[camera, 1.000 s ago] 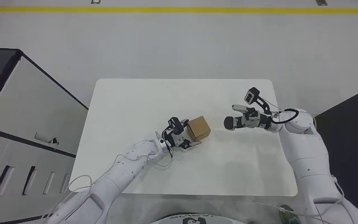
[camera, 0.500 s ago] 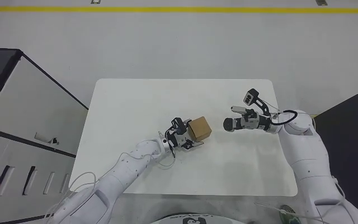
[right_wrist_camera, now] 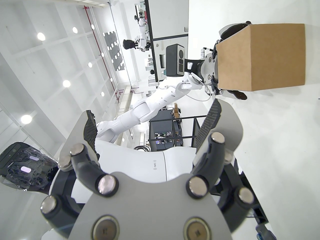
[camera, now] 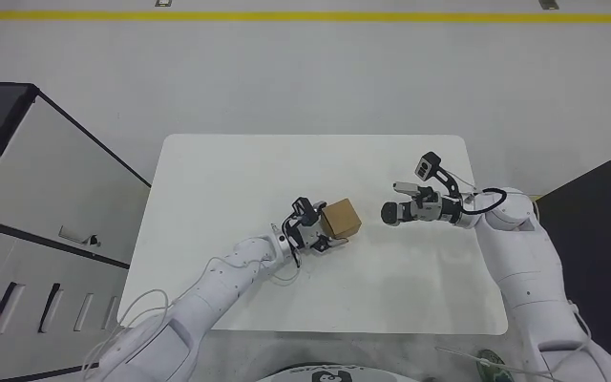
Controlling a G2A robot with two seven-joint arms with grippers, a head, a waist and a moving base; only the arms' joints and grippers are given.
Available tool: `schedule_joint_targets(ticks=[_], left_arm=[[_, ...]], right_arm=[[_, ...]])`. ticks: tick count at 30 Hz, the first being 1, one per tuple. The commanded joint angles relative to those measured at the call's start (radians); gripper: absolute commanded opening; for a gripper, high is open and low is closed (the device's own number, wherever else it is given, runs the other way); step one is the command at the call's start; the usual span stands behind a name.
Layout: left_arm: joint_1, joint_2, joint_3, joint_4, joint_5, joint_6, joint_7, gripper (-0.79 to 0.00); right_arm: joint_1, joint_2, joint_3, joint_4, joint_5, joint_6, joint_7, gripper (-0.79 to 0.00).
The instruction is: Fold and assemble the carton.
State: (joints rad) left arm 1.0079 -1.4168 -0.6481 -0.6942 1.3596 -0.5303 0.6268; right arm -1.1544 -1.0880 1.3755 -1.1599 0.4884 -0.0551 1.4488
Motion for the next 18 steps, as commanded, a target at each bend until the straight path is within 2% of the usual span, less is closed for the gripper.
schedule_joint_targets(ticks=[1, 3, 4, 5, 6, 7, 8, 9, 18], left_arm=[[-0.003, -0.004, 0.003, 0.008, 0.000, 0.000, 0.002, 0.000], [-0.006, -0.008, 0.005, 0.016, 0.001, -0.002, 0.007, -0.015], [-0.007, -0.010, 0.006, 0.021, 0.001, -0.004, 0.008, -0.099], [-0.009, -0.011, 0.007, 0.025, 0.001, -0.005, 0.010, -0.215], [-0.010, -0.013, 0.007, 0.029, 0.001, -0.006, 0.013, -0.397], [-0.012, -0.014, 0.007, 0.034, 0.002, -0.007, 0.016, -0.493], [-0.014, -0.016, 0.007, 0.039, 0.001, -0.008, 0.018, -0.671], [-0.015, -0.017, 0.007, 0.043, -0.001, -0.010, 0.021, -0.785], [-0.020, -0.015, -0.005, 0.053, 0.012, -0.014, 0.042, -0.785]], right_arm=[[0.000, 0.001, -0.001, -0.001, 0.001, 0.001, -0.001, 0.000], [0.000, 0.003, -0.003, 0.000, 0.004, 0.000, -0.004, 0.000], [0.001, 0.003, -0.004, -0.001, 0.003, 0.000, -0.006, 0.000], [0.001, 0.004, -0.005, 0.000, 0.004, 0.001, -0.007, 0.000], [0.001, 0.005, -0.006, 0.001, 0.006, 0.001, -0.008, 0.000], [0.001, 0.005, -0.008, 0.002, 0.007, 0.001, -0.010, 0.000], [0.002, 0.005, -0.009, 0.002, 0.008, 0.000, -0.011, 0.000], [0.002, 0.006, -0.010, 0.004, 0.010, -0.001, -0.013, 0.000], [0.013, 0.013, -0.001, 0.025, 0.023, -0.014, -0.032, 0.000]])
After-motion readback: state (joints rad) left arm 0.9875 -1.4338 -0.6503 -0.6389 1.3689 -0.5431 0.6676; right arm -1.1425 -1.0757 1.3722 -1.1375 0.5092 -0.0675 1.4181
